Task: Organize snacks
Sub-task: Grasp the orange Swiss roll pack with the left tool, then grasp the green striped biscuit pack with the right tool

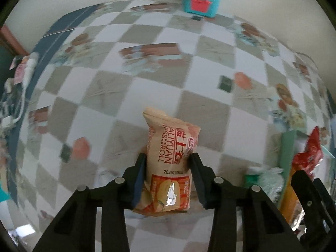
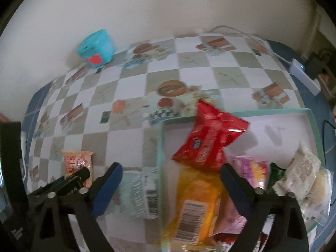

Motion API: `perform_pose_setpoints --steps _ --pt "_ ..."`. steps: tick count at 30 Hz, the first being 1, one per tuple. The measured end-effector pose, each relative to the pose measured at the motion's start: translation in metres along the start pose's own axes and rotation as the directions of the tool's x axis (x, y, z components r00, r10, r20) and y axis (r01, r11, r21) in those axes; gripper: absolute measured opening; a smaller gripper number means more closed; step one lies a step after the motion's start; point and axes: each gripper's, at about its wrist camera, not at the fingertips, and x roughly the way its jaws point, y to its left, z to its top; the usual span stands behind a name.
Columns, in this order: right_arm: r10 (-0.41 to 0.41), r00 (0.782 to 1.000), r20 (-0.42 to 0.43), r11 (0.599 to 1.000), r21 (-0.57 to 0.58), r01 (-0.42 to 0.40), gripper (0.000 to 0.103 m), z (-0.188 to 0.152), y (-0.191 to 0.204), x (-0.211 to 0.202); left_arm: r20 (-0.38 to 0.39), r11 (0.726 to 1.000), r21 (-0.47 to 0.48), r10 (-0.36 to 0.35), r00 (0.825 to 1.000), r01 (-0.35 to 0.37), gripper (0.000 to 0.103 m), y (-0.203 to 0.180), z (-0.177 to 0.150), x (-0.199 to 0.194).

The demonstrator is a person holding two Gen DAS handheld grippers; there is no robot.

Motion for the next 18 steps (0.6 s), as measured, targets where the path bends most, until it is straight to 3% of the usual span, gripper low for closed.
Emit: perform_pose_setpoints --steps 4,9,18 --pt "0.032 0.999 -0.014 0.998 -0.059 -0.033 0.081 -0.006 0.02 0.002 -0.02 0.998 -0.051 0.036 0.999 -0.037 0.043 0.023 -0.005 -0.001" --pt "0.062 0.997 -0.042 0.994 -0.091 -0.065 0.076 -0.016 0.038 0.004 -0.039 0.994 -0.091 0.063 0.997 -0.067 0.043 0.047 -0.012 -0.002" --pt "0.044 0.996 -0.083 0.988 -0.143 -0.056 0.066 -0.029 0.06 0.015 -0.054 0.988 -0.15 0.037 0.998 -0.044 0.043 0.079 -0.017 -0.002"
